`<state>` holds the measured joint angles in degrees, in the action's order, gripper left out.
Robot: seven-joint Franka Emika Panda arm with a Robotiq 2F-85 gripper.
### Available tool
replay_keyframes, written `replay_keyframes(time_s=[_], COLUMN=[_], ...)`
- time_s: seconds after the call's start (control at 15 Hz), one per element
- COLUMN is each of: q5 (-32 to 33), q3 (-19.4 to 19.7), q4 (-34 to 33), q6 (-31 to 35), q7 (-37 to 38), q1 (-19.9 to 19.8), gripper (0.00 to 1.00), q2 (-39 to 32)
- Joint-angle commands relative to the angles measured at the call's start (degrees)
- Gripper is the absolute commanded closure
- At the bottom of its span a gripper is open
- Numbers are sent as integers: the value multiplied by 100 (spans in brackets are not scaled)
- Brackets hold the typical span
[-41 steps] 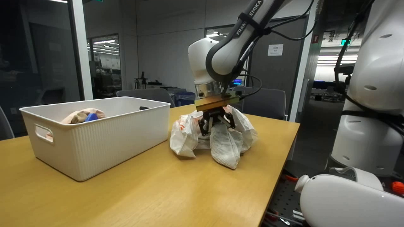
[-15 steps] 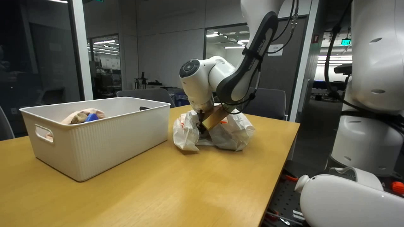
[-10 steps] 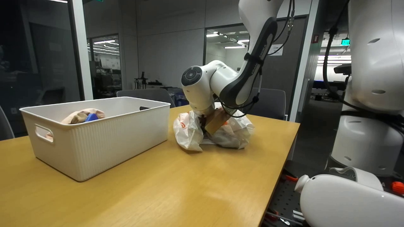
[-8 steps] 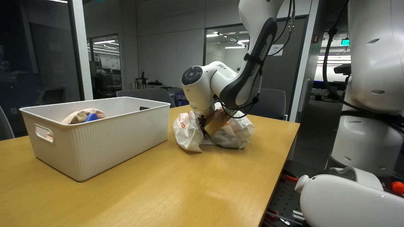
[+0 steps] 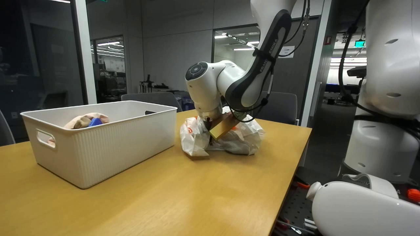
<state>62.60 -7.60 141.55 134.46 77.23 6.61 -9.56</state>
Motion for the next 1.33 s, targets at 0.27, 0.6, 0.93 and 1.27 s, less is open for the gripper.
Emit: replay_keyframes(time_s=[0.27,0.6,0.93,1.27], q5=[-3087,-5154,-6510,-6466], q3=[-205,-371,-491,-533], q4=[578,924,1161,1439], q6=[-221,409,1665,3239], q7=[-1998,-4010,-5195,-4956], q1=[109,264,504,554], gripper=[0,0,0,0], q2=[794,1161,1234,1174])
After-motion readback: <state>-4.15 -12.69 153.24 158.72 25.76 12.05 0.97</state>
